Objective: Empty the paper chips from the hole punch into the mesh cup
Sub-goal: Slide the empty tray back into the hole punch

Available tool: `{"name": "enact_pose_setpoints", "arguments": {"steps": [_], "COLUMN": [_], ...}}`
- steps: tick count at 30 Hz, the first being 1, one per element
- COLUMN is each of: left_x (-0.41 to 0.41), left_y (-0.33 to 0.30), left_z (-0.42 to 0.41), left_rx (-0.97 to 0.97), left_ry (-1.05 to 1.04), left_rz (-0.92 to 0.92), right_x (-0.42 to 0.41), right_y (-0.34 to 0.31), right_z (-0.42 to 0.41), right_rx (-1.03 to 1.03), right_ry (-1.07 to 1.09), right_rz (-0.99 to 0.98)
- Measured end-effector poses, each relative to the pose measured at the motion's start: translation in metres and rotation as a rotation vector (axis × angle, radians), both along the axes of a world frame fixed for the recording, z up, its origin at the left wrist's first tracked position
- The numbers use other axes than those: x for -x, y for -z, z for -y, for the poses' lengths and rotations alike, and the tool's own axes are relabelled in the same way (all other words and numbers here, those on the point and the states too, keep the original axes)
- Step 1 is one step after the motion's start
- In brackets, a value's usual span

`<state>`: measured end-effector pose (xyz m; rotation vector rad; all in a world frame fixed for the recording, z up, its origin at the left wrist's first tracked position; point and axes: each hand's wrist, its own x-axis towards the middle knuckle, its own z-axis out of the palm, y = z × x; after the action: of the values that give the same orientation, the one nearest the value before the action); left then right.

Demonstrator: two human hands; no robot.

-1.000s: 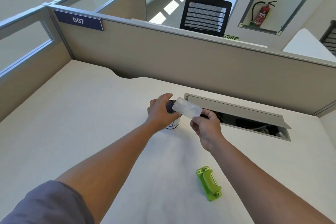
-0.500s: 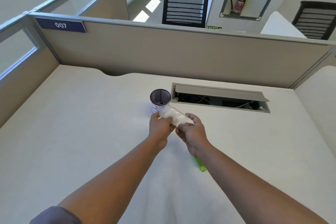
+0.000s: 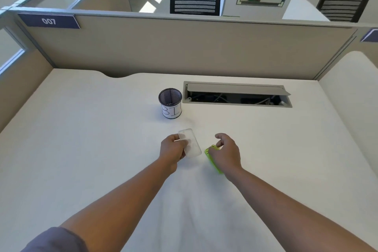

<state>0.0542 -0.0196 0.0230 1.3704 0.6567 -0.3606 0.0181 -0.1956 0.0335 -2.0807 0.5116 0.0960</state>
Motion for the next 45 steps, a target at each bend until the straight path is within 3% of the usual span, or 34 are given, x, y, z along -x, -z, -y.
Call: {"name": "enact_pose_setpoints", "arguments": {"steps": [6, 15, 23, 27, 32, 36, 45], "left_x": [0.016, 0.023, 0.028, 0.029, 0.029, 0.030, 0.029], "left_y": [0.007, 0.023, 0.027, 0.026, 0.024, 0.020, 0.003], "left_z": [0.003, 0.003, 0.004, 0.004, 0.006, 0.010, 0.020], "left_rx": [-0.085, -0.136, -0.140, -0.120, -0.097, -0.058, 0.016], "left_ry": [0.090, 0.162, 0.183, 0.197, 0.215, 0.228, 0.264], "left_rz": [0.011, -0.028, -0.052, -0.057, -0.057, -0.064, -0.039], "right_x": [0.005, 0.000, -0.003, -0.003, -0.004, -0.004, -0.001], "right_y": [0.011, 0.019, 0.027, 0.029, 0.026, 0.020, 0.019], "right_z": [0.009, 0.011, 0.015, 0.016, 0.012, 0.008, 0.003], "right_rx": [0.218, 0.421, 0.374, 0.205, -0.326, -0.599, -0.685], "right_ry": [-0.149, -0.272, -0.279, -0.177, 0.044, 0.090, 0.061], "right_rz": [-0.163, -0.214, -0.219, -0.182, -0.163, -0.209, -0.244]}}
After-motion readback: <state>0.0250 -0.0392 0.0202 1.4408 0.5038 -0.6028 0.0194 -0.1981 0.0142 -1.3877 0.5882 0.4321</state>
